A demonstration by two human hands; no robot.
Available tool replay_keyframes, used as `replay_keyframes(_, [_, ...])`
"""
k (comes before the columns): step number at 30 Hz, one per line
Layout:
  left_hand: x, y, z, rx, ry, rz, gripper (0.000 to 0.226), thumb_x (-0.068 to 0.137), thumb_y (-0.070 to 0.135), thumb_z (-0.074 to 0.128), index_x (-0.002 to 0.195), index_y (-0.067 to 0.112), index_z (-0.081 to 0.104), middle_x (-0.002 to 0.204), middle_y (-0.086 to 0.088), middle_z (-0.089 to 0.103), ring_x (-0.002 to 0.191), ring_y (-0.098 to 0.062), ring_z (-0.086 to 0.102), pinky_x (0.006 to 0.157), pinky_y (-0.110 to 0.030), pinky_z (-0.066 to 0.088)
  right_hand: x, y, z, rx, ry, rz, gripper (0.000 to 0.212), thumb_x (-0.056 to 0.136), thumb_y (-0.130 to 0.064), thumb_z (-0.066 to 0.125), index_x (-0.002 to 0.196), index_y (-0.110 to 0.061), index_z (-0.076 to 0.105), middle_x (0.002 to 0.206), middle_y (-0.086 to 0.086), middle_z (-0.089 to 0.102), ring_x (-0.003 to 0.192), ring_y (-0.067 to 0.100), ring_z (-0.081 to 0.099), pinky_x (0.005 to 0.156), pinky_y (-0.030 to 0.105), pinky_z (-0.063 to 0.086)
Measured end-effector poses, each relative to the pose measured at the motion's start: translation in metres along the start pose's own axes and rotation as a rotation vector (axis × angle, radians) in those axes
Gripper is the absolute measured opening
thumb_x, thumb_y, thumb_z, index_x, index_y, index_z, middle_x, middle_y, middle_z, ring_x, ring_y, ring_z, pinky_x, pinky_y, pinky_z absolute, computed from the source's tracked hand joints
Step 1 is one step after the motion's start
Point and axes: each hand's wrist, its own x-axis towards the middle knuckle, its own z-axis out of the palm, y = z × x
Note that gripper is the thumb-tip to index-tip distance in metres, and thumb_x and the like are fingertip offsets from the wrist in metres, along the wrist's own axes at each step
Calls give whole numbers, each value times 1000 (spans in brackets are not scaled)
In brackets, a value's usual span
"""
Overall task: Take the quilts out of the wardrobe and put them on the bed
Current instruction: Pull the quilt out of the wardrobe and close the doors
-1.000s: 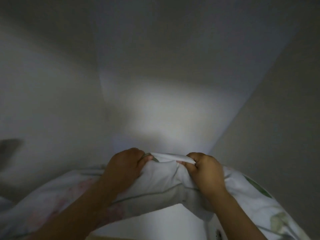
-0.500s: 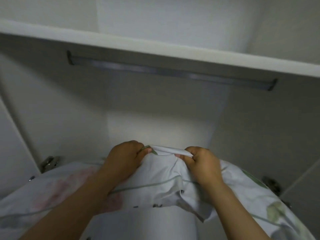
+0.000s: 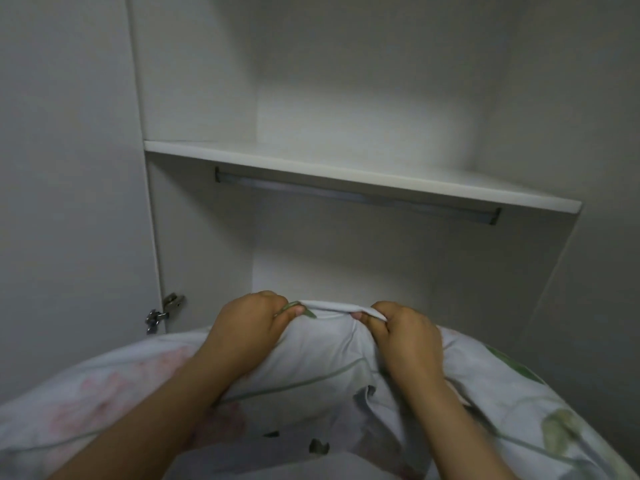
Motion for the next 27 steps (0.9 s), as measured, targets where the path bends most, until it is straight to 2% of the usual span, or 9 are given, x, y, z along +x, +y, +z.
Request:
replay_keyframes(6, [-19, 6, -51, -11, 76, -23, 65, 75, 70, 16, 64, 20, 56, 68, 5, 56, 70, -17, 55, 65, -32, 42, -2, -38, -26, 12, 53, -71, 60, 81, -70, 41, 68, -13, 57, 70, 5, 66, 75, 31, 61, 62, 33, 35])
replay_keyframes(8, [-20, 4, -64, 3, 88, -20, 62, 77, 68, 19, 62, 20, 54, 66, 6, 54, 69, -17, 54, 62, -31, 39, 2, -49, -32, 36, 86, -78, 66, 75, -76, 33, 65, -14, 54, 68, 5, 66, 73, 32, 61, 62, 34, 39])
replay_keyframes(10, [-18, 2, -80, 18, 94, -13, 59, 77, 68, 20, 59, 21, 49, 65, 5, 53, 68, -18, 54, 60, -30, 36, 7, -60, -35, 42, 113, -82, 65, 72, -75, 29, 61, -15, 48, 66, 6, 65, 72, 33, 61, 61, 34, 38])
replay_keyframes(13, [-17, 0, -98, 36, 120, -11, 54, 88, 59, 35, 64, 16, 56, 71, -1, 61, 74, -23, 58, 61, -31, 35, 14, -77, -41, 36, 145, -115, 60, 74, -74, 28, 57, -18, 41, 65, 7, 64, 71, 34, 60, 61, 32, 33])
replay_keyframes(16, [-16, -2, -109, 37, 166, -12, 53, 88, 58, 33, 60, 17, 51, 69, -3, 60, 74, -26, 58, 60, -31, 33, 20, -96, -46, -8, 176, -111, 54, 86, -62, 43, 58, -16, 41, 73, 12, 68, 78, 37, 61, 68, 34, 32])
replay_keyframes(19, [-17, 3, -116, 28, 186, -17, 50, 90, 56, 35, 55, 21, 42, 69, -5, 60, 74, -28, 58, 59, -32, 33, 19, -109, -42, -19, 247, -76, 43, 92, -49, 45, 60, -21, 42, 76, 12, 69, 80, 36, 62, 78, 37, 38])
replay_keyframes(21, [-17, 5, -120, 27, 205, -24, 51, 90, 55, 36, 55, 20, 45, 69, -5, 61, 73, -27, 58, 59, -32, 33, 19, -112, -35, -8, 298, -89, 40, 93, -48, 40, 62, -23, 46, 73, 12, 69, 73, 36, 62, 73, 37, 38])
replay_keyframes(24, [-21, 3, -129, 11, 192, -28, 51, 86, 58, 33, 55, 19, 44, 59, 2, 50, 65, -22, 51, 58, -32, 32, 22, -115, -32, 36, 330, -136, 54, 89, -55, 26, 59, -18, 51, 68, 11, 67, 65, 35, 60, 69, 36, 37])
replay_keyframes(27, [-30, -4, -139, -9, 186, -63, 52, 84, 58, 31, 53, 18, 41, 55, 1, 48, 61, -22, 50, 58, -34, 39, 26, -124, -31, 76, 342, -184, 57, 87, -58, 24, 54, -19, 47, 62, 8, 65, 61, 33, 57, 66, 31, 33])
